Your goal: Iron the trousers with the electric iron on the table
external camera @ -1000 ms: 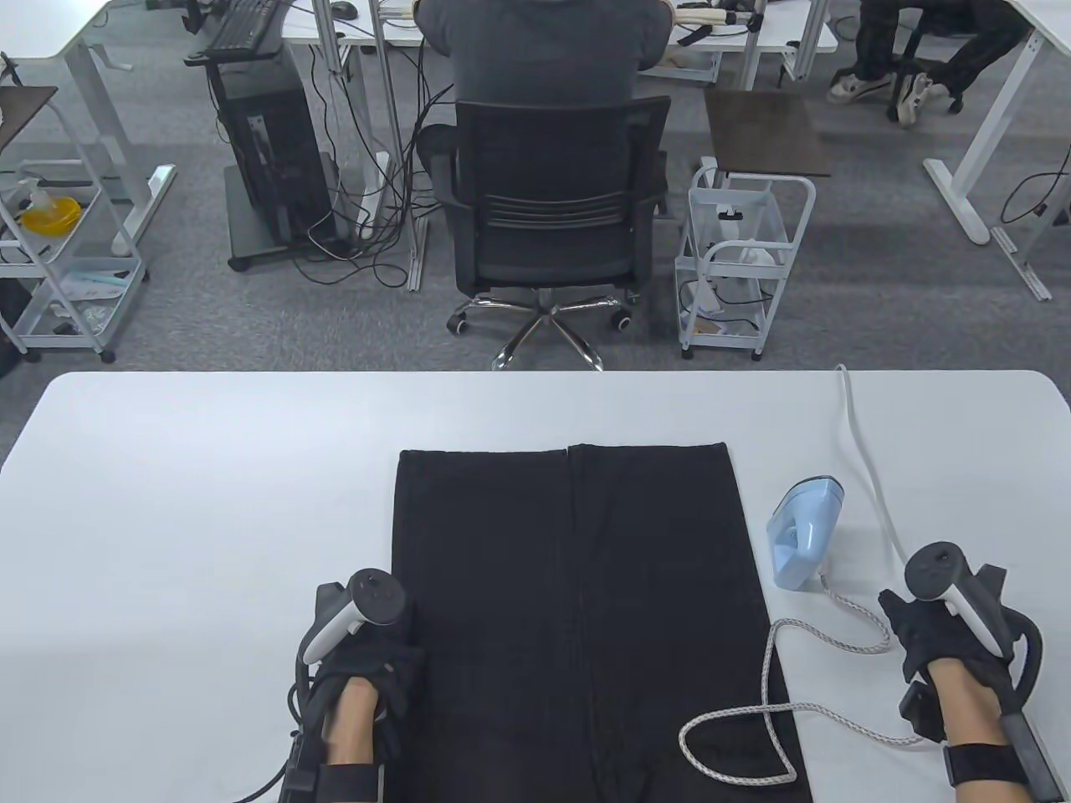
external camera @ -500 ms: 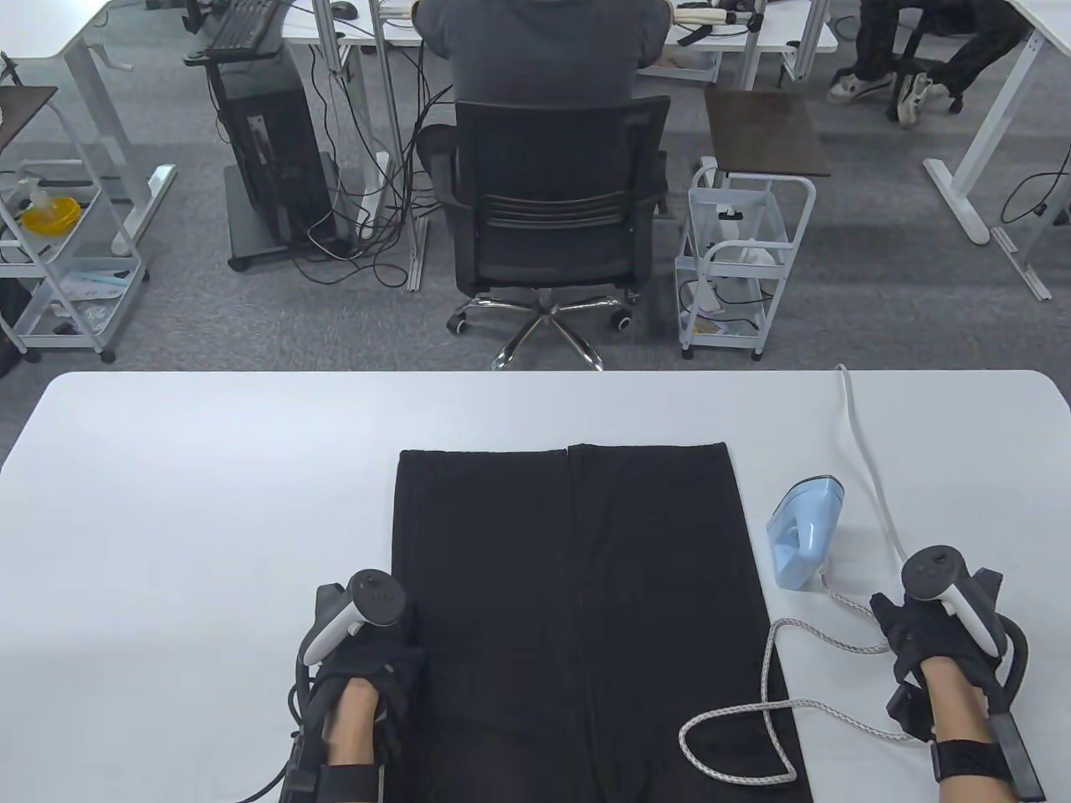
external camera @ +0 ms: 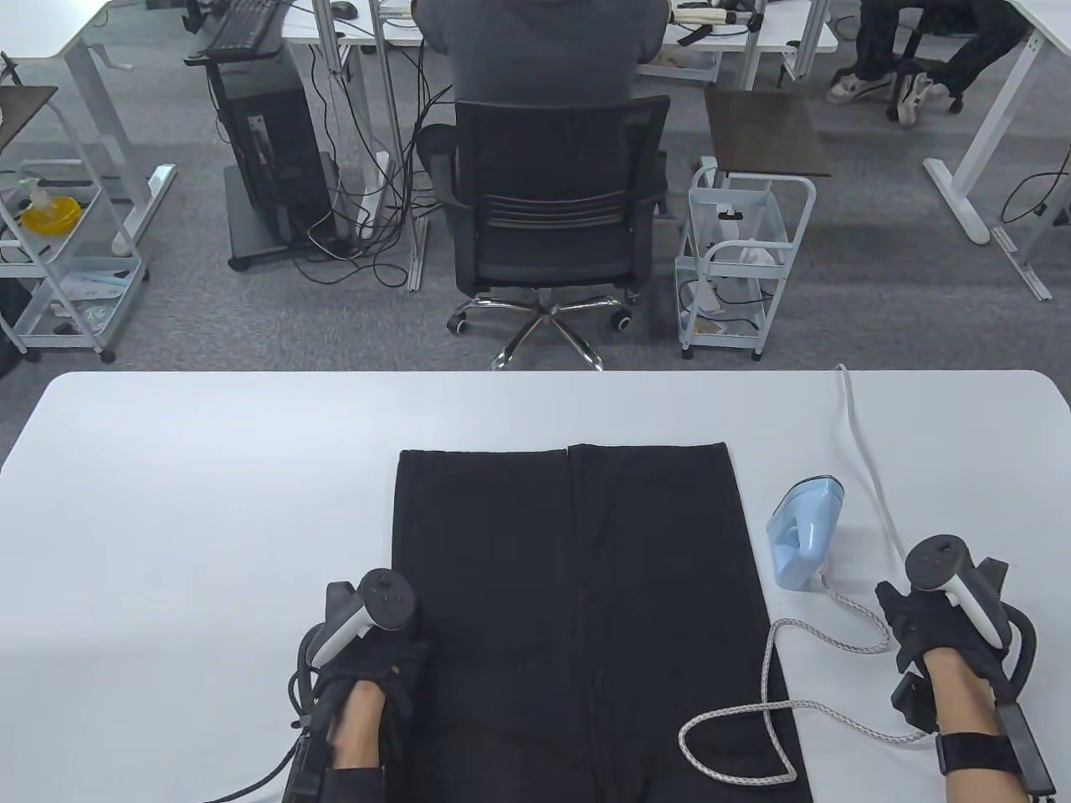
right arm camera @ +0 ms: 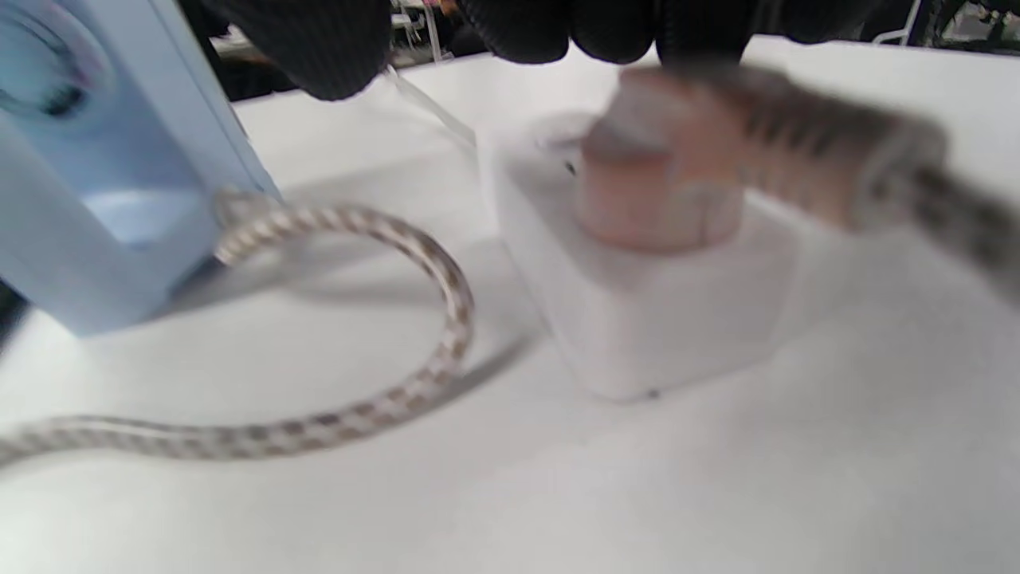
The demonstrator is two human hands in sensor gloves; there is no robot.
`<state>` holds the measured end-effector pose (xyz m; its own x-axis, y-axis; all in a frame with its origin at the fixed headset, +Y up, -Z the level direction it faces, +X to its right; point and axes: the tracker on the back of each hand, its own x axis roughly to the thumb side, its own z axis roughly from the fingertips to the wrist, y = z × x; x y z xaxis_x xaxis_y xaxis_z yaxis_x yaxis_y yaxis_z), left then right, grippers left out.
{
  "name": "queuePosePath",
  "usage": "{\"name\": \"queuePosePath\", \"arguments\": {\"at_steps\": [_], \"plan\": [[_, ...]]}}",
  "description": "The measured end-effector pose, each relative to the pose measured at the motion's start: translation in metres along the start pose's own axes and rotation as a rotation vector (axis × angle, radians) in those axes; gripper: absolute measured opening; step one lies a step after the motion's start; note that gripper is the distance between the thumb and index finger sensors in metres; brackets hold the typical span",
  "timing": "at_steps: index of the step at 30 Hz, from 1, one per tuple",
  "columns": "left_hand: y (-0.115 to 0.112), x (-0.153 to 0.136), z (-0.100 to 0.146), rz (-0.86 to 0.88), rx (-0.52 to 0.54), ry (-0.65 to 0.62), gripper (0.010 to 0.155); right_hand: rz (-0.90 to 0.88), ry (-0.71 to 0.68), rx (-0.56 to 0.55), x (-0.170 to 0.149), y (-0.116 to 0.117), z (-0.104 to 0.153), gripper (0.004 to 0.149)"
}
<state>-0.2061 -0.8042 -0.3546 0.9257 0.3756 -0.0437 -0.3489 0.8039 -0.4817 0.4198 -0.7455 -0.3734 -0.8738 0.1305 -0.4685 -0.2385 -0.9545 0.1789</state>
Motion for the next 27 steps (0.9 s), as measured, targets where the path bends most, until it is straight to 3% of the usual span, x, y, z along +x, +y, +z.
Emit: {"name": "queuePosePath", "arguments": {"at_steps": [4, 7, 11, 15, 17, 20, 23, 27], "plan": [[0.024, 0.033, 0.029, 0.049, 0.215, -0.186, 0.073, -0.109, -0.186, -0.124, 0.021, -0.028, 0.038, 0.071], [0.035, 0.065, 0.048, 0.035, 0.296, -0.277, 0.075, -0.232, -0.380, -0.169, 0.044, -0.033, 0.067, 0.071], [0.030, 0.110, 0.065, 0.022, 0.346, -0.399, 0.075, -0.211, -0.581, -0.275, 0.096, -0.020, 0.123, 0.073], [0.001, 0.136, 0.073, 0.023, 0.347, -0.482, 0.081, -0.226, -0.716, -0.321, 0.139, 0.009, 0.174, 0.077], [-0.010, 0.139, 0.072, 0.019, 0.341, -0.502, 0.082, -0.271, -0.776, -0.265, 0.155, 0.027, 0.187, 0.078], [-0.026, 0.135, 0.069, 0.048, 0.310, -0.518, 0.083, -0.195, -0.840, -0.228, 0.173, 0.054, 0.200, 0.079], [-0.035, 0.130, 0.065, 0.019, 0.278, -0.517, 0.084, -0.098, -0.822, -0.198, 0.180, 0.077, 0.194, 0.080], [-0.036, 0.132, 0.063, -0.033, 0.273, -0.516, 0.083, -0.139, -0.816, -0.104, 0.179, 0.087, 0.187, 0.080]]}}
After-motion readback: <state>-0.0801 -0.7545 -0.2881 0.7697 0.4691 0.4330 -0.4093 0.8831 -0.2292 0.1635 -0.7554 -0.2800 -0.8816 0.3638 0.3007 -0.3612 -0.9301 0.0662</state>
